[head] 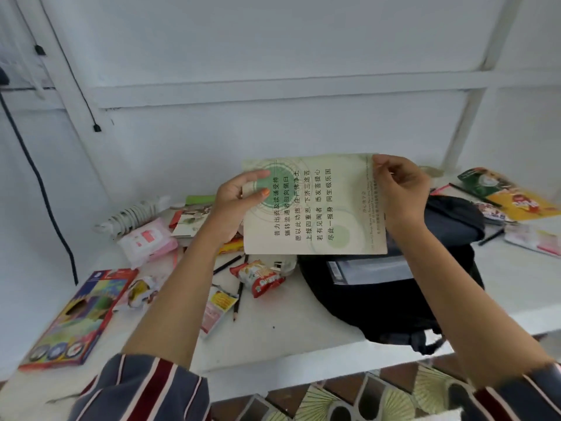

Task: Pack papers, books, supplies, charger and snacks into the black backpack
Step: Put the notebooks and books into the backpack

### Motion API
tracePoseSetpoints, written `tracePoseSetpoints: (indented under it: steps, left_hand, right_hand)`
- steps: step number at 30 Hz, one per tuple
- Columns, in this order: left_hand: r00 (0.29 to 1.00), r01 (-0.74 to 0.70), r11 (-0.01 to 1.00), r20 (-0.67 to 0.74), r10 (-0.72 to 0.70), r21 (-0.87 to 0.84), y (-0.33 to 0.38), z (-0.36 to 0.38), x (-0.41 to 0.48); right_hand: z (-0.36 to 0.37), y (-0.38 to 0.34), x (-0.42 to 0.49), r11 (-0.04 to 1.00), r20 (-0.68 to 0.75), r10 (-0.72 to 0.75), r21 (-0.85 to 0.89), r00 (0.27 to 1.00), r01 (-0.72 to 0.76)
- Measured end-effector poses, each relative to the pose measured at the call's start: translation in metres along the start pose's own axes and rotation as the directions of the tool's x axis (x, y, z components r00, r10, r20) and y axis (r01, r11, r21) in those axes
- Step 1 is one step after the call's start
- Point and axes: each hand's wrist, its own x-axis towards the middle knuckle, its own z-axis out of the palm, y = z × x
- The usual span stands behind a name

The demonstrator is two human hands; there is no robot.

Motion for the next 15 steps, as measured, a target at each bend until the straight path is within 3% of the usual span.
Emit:
tracePoseSetpoints:
  steps: [2,5,8,10,12,15]
  left_hand:
    - [0.999,0.018,1.0,-0.027,-0.019,-0.024,-0.007,0.021,-0.006]
    - [0.996,0.057,0.996,-0.059,-0.061,-0.064,-0.009,0.05,-0.016]
    - [0.996,0.089,0.995,-0.022,-0.09,-0.035,-0.008,0.073,-0.024]
    - [0.987,0.143,0.99,0.073,-0.142,-0.009,-0.005,0.083,-0.027]
    - [0.972,0.175,0.984,0.149,-0.179,0.035,-0.001,0.094,-0.03]
    - [0.964,0.237,0.97,0.137,-0.23,-0.044,0.001,0.116,-0.035]
  right_hand:
    - [-0.026,0.003,0.003,0.999,0.023,0.014,-0.029,1.0,-0.014]
    - [-0.059,0.004,0.004,0.996,0.179,0.088,-0.009,0.98,-0.088]
    - [-0.09,0.01,-0.004,0.961,0.418,0.211,0.077,0.883,-0.266]
    - [-0.105,0.01,-0.013,0.932,0.49,0.27,0.083,0.829,-0.352]
    - [-0.117,0.008,-0.019,0.917,0.497,0.315,0.059,0.808,-0.394]
    - [-0.138,0.002,-0.023,0.907,0.344,0.37,0.068,0.863,-0.416]
